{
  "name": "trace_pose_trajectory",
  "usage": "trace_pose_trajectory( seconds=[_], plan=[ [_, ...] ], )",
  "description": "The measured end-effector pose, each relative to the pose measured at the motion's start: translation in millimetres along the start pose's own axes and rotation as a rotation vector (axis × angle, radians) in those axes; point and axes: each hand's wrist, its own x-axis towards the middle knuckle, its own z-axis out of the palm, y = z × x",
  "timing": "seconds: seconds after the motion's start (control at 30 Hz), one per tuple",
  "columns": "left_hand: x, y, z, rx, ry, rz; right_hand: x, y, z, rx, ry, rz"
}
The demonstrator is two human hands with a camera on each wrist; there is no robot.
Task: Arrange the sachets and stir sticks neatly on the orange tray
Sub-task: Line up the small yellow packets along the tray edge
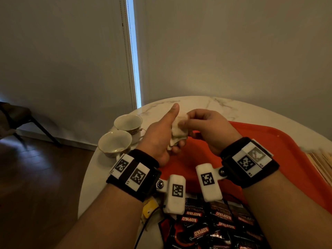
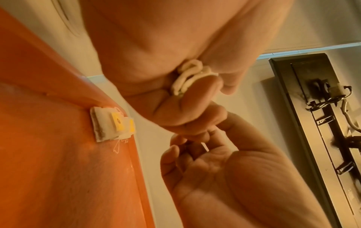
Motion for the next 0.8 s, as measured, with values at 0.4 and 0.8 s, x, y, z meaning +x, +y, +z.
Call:
trace_pose_trajectory(
  seconds=[0.4,0.8],
  plan=[
    [3.6,-4.9,-4.2,0.049,0.065,0.234,1.9,2.3,1.8,0.221,0.091,0.009],
    [7.3,-3.2,-8.0,0.032,0.147,0.187,8.1,12.5,2.8,0.222,0.077,-0.002]
  ],
)
